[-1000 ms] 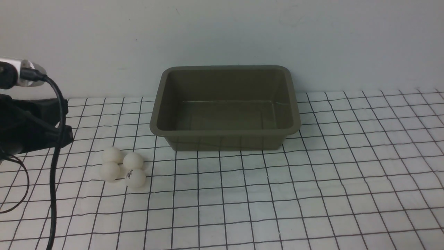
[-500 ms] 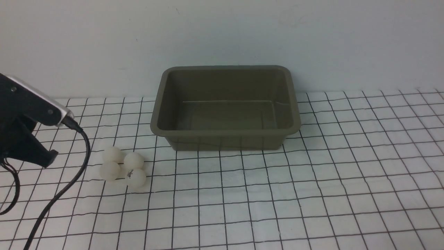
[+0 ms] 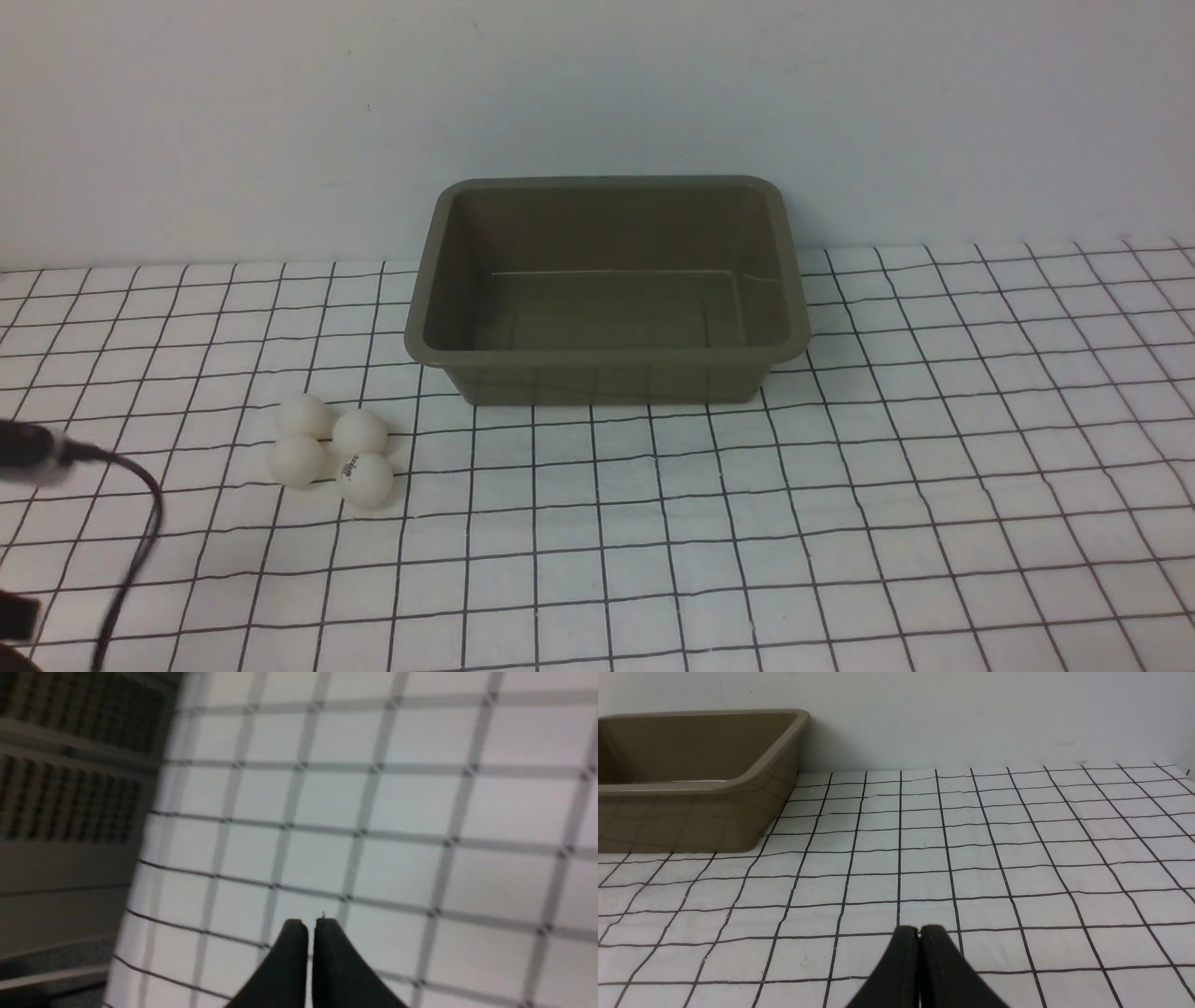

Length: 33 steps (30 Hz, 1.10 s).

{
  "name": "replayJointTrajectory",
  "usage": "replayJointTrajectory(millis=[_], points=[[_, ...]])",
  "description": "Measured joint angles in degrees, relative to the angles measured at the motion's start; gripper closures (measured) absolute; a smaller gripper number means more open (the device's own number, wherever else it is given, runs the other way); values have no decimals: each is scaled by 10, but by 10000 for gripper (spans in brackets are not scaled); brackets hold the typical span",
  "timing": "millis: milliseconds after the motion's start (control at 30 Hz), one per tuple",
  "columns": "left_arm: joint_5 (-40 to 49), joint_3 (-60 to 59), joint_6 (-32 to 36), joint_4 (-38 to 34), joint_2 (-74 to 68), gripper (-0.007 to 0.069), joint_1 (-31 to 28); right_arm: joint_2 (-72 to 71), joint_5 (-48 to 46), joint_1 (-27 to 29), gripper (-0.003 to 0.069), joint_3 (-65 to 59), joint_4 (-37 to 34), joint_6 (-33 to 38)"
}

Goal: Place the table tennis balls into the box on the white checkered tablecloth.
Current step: 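Reach for and grasp a ping pong ball on the table beside the basket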

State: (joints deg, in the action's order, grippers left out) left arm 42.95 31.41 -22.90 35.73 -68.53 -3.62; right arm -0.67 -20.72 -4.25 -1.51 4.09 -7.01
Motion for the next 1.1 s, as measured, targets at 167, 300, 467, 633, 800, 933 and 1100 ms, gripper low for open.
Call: replayJointTrajectory(millis=[167,300,467,633,800,933,1100], points=[[10,30,270,-239,0,625,69,0,0,0,676,0,0,0],[-68,104,344,-376,-5,621,101,0,0,0,676,0,0,0],[-82,199,348,-378,-67,545,104,0,0,0,676,0,0,0],[-70,264,350,-373,-155,408,104,0,0,0,676,0,0,0],[-67,324,348,-371,-236,264,104,0,0,0,676,0,0,0],[-67,367,345,-357,-304,239,104,0,0,0,676,0,0,0],[-59,413,302,-301,-371,239,104,0,0,0,676,0,0,0]])
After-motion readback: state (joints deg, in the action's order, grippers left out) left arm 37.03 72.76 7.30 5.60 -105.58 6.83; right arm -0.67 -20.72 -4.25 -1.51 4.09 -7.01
